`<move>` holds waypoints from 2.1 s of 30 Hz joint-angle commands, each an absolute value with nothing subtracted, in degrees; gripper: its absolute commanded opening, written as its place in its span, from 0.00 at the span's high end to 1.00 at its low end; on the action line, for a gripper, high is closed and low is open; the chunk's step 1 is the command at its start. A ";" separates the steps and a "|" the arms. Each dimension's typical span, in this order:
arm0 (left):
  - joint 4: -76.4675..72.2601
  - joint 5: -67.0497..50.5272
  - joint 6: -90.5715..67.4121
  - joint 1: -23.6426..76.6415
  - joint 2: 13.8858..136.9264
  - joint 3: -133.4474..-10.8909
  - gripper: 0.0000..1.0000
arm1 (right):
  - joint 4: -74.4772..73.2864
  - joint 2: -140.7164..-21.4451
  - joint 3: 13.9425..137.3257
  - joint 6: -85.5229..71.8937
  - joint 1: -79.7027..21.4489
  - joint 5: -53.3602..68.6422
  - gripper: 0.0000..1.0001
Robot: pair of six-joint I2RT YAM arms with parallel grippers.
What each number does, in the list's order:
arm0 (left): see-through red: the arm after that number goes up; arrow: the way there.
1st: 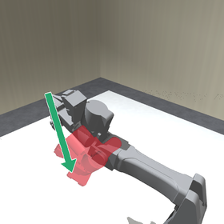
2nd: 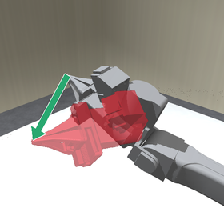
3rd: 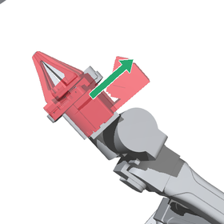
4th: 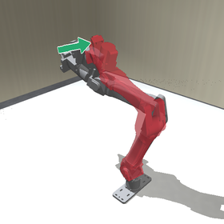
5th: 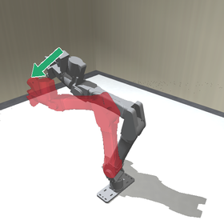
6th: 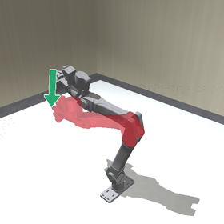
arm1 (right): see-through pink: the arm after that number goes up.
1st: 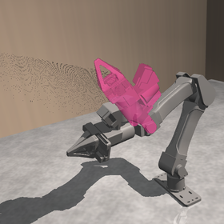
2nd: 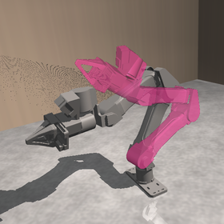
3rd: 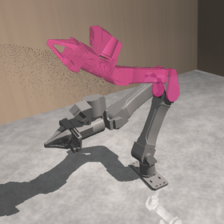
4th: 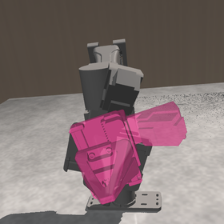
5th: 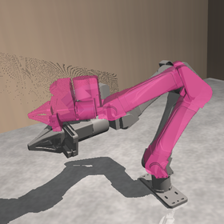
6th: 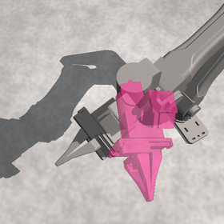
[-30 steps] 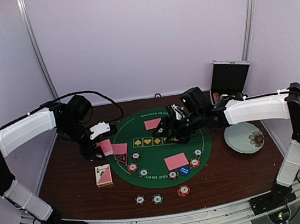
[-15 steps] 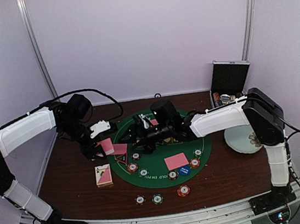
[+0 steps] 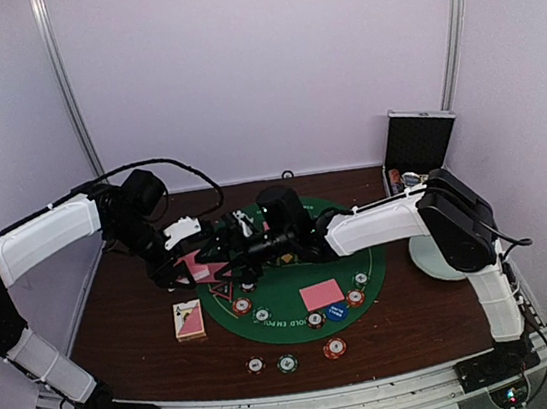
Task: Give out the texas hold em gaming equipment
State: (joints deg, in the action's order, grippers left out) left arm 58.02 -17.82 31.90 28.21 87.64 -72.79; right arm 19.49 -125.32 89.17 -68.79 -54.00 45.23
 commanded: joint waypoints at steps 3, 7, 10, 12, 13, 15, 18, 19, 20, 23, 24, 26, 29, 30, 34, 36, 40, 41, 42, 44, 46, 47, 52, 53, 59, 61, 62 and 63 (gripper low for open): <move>57.32 -19.43 31.33 28.21 87.06 -75.14 0.93 | 22.67 -129.32 94.13 -71.22 -55.01 47.00 0.15; 57.31 -19.58 31.46 28.21 87.09 -75.32 0.93 | 23.10 -131.93 97.10 -72.57 -55.36 47.54 0.15; 57.30 -19.69 31.50 28.21 86.95 -75.24 0.93 | 23.18 -133.74 98.82 -73.30 -55.42 47.51 0.15; 57.30 -19.75 31.60 28.20 86.79 -75.09 0.93 | 23.17 -134.73 99.88 -73.79 -55.37 47.31 0.15; 57.30 -19.77 31.64 28.21 86.63 -75.02 0.93 | 23.34 -135.26 100.38 -74.17 -55.37 47.21 0.15; 57.31 -19.82 31.73 28.21 86.49 -74.82 0.93 | 24.02 -136.15 101.14 -75.11 -55.29 46.99 0.15; 57.31 -19.77 31.86 28.21 86.38 -74.66 0.93 | 24.93 -137.27 101.81 -76.50 -55.11 46.85 0.15; 57.37 -19.77 31.93 28.21 86.35 -74.62 0.93 | 25.08 -137.53 101.80 -77.00 -55.03 46.73 0.16; 57.32 -19.78 32.03 28.21 86.29 -74.58 0.93 | 25.51 -137.73 101.67 -77.40 -54.92 46.61 0.16; 57.30 -19.39 32.48 28.19 86.17 -74.32 0.94 | 26.40 -138.15 101.28 -78.70 -54.40 46.42 0.17; 57.30 -19.08 32.70 28.21 86.19 -74.27 0.93 | 26.37 -138.12 101.13 -78.83 -54.22 46.41 0.18; 57.28 -18.26 33.22 28.20 86.08 -74.01 0.93 | 26.08 -137.81 100.47 -78.84 -53.91 46.32 0.20; 57.22 -17.02 33.83 28.21 85.98 -73.68 0.94 | 26.10 -136.98 98.59 -78.69 -53.45 46.32 0.23; 57.23 -16.77 34.04 28.21 85.98 -73.58 0.94 | 26.15 -136.51 97.79 -78.56 -53.22 46.27 0.24; 57.22 -16.45 34.28 28.21 85.66 -73.31 0.94 | 26.64 -134.78 94.07 -78.02 -52.50 46.12 0.28; 57.18 -16.45 34.28 28.21 85.62 -73.30 0.94 | 27.04 -134.03 92.89 -77.92 -52.24 46.12 0.29; 56.87 -16.27 34.32 28.21 85.60 -72.96 0.94 | 27.14 -132.75 91.60 -77.30 -51.98 46.31 0.32; 56.84 -16.04 34.35 28.21 85.59 -72.83 0.94 | 27.14 -132.37 91.40 -77.21 -51.97 46.38 0.33; 56.80 -15.94 34.41 28.21 85.64 -72.70 0.94 | 27.29 -131.97 91.33 -77.17 -51.90 46.45 0.34; 56.63 -15.70 34.52 28.21 85.63 -72.39 0.94 | 28.12 -131.27 91.17 -77.34 -51.86 46.71 0.37; 56.44 -15.50 34.54 28.21 85.59 -72.13 0.94 | 28.89 -130.47 91.04 -77.71 -51.70 46.76 0.40; 56.35 -15.35 34.52 28.21 85.66 -72.01 0.94 | 29.54 -130.05 90.95 -78.07 -51.68 46.76 0.41; 55.94 -15.03 34.63 28.21 85.54 -71.29 0.94 | 29.88 -128.15 90.84 -78.37 -51.54 46.76 0.53; 55.88 -14.99 34.67 28.21 85.56 -71.22 0.94 | 29.85 -127.88 90.79 -78.33 -51.51 46.82 0.57; 55.84 -14.65 34.71 28.21 85.52 -71.15 0.94 | 29.11 -126.59 89.91 -78.14 -51.42 46.91 0.81; 55.82 -14.47 34.80 28.21 85.42 -71.02 0.94 | 27.74 -126.15 89.70 -77.17 -51.33 46.98 0.83; 55.86 -14.44 34.87 28.21 85.37 -70.90 0.94 | 26.98 -125.79 89.54 -76.56 -51.25 46.98 0.83; 55.83 -14.35 34.90 28.21 85.20 -70.85 0.95 | 26.30 -125.51 89.36 -75.98 -51.18 47.01 0.83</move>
